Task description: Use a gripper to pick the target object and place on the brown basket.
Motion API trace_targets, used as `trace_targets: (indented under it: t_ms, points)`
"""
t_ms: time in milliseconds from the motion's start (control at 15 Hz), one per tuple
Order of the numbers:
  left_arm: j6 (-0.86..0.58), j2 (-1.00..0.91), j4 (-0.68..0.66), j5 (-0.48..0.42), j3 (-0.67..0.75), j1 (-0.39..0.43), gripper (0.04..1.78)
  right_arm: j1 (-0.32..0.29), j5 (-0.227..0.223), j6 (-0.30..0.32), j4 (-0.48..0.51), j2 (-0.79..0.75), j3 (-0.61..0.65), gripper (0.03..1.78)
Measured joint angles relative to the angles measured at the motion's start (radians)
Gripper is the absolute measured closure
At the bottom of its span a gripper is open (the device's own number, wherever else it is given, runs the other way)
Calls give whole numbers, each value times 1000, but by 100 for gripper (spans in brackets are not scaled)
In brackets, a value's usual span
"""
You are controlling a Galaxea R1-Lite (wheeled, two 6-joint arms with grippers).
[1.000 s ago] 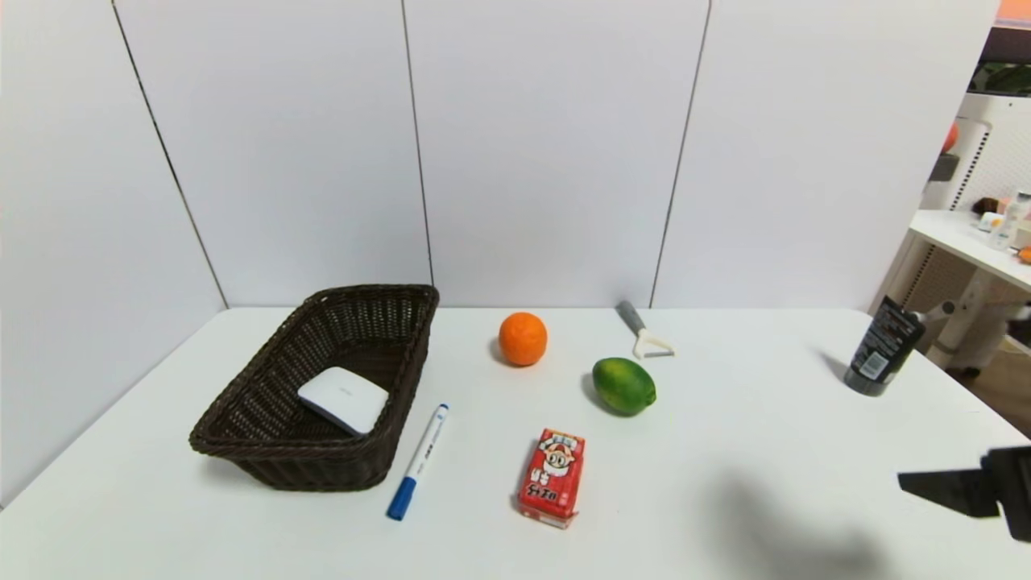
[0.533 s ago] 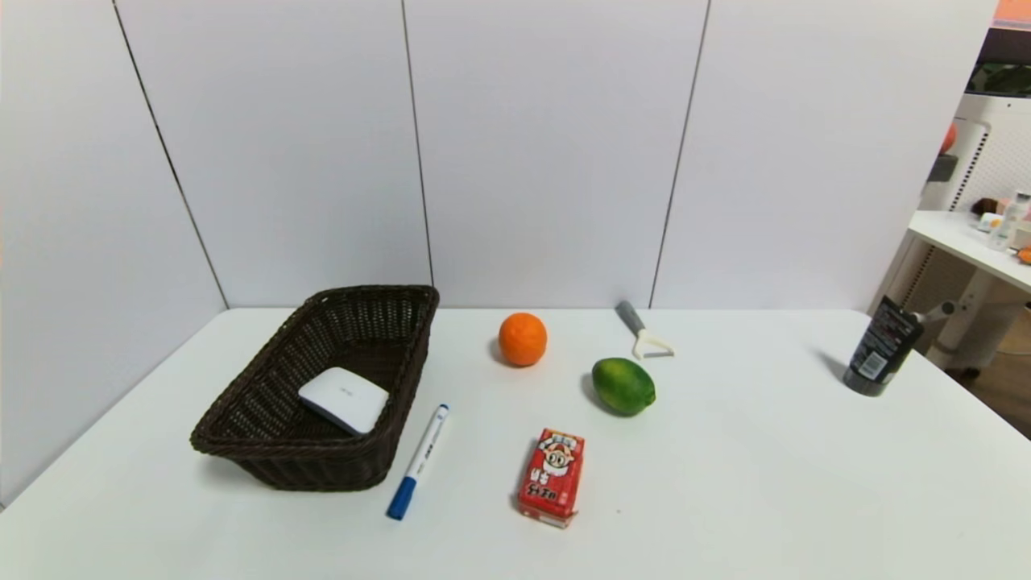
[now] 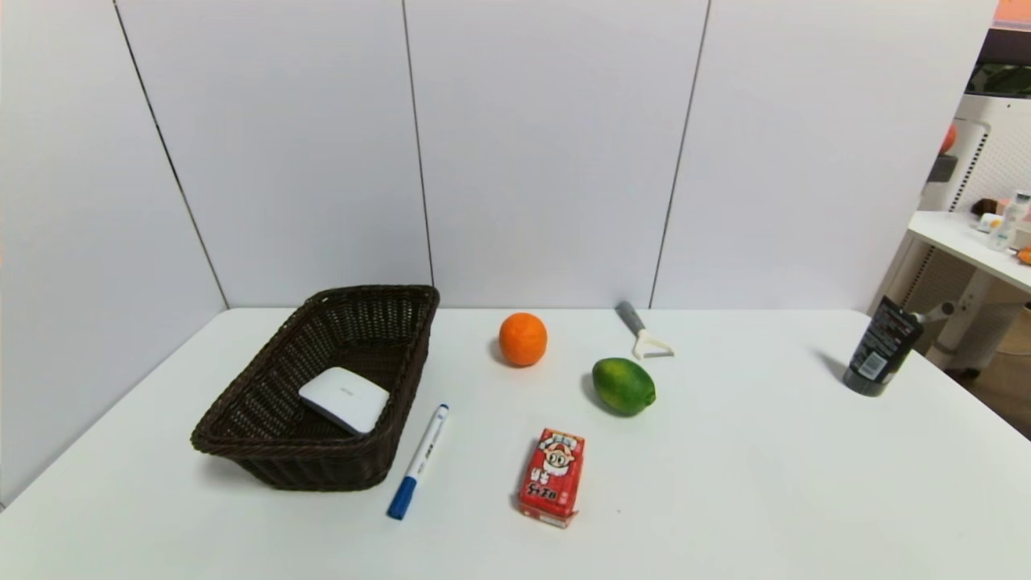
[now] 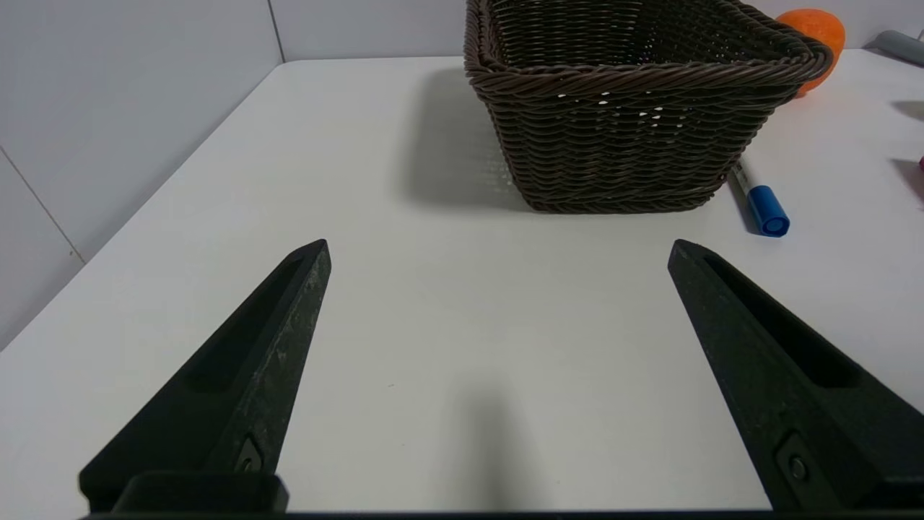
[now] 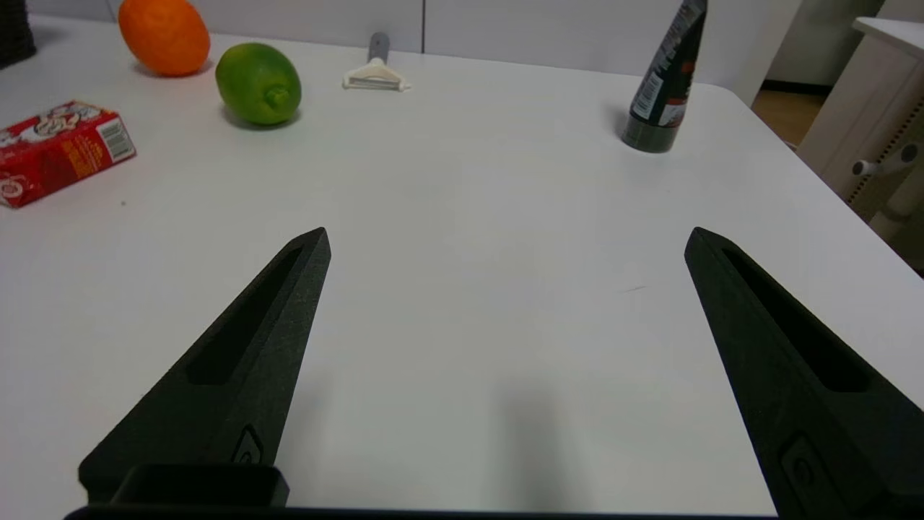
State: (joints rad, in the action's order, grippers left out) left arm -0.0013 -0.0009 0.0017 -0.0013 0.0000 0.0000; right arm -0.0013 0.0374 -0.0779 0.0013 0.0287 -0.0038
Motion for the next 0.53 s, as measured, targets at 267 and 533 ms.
trace_targets:
  t_ms: [267,533]
  points:
    - [0,0,0,0,0,0,13,1,-12,39,0,-29,2,12]
    - [-1,0,0,0,0,0,13,0,-33,51,0,-31,2,12]
